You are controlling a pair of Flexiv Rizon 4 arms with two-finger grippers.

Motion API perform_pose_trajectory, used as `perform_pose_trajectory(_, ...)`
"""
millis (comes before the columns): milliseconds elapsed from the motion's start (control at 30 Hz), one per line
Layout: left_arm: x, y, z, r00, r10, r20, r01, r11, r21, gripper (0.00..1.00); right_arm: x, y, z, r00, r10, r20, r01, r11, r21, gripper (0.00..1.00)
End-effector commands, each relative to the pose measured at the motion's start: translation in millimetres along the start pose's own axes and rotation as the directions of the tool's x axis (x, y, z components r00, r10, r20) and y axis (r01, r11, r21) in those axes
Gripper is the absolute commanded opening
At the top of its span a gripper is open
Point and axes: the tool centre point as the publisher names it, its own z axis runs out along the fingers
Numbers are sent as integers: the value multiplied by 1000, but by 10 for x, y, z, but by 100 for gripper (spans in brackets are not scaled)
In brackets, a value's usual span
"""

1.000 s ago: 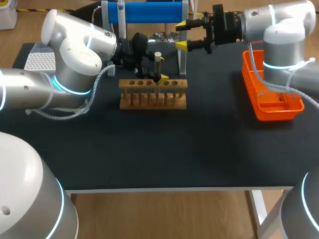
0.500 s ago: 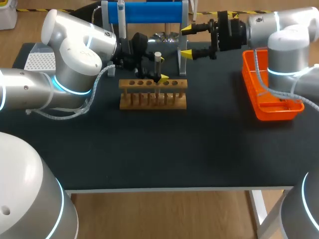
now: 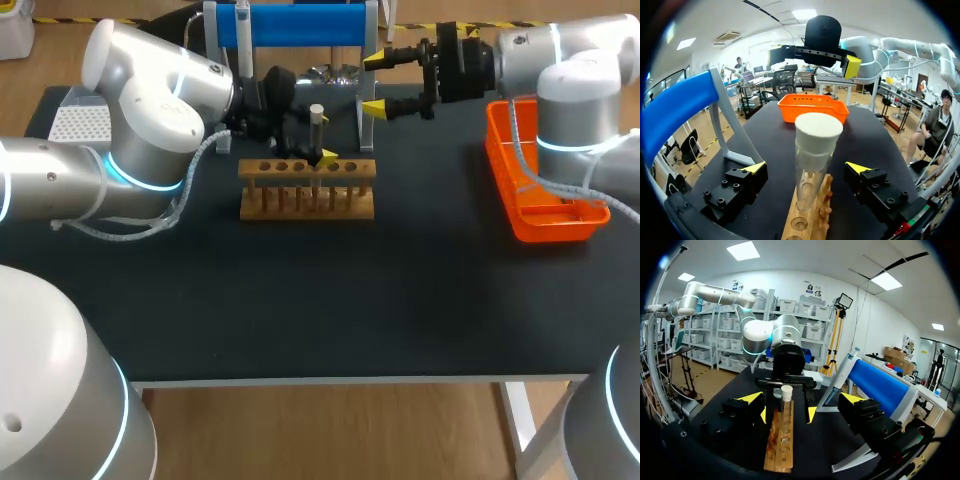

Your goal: Invert the test tube, pick up the pipette, mount the tip to pipette, aspirate from beaker and dispense into the tube, eject the tip, return the pipette, and cap with the stopper.

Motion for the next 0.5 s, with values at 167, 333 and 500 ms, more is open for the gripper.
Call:
perform_pose_trajectory(167, 145, 67, -296, 998, -35, 61, 36, 999, -27, 100, 2, 3, -9, 1000, 0, -1, 0, 1000, 1, 100)
perform_pose_trajectory(333, 159, 136, -526, 991, -58, 117, 63, 997, -45, 100, 2, 3, -9, 1000, 0, -1, 0, 1000, 1, 100)
perform_pose_trajectory(500, 154, 176, -724, 984, -71, 164, 82, 995, -56, 100, 2, 3, -9, 1000, 0, -1, 0, 1000, 1, 100)
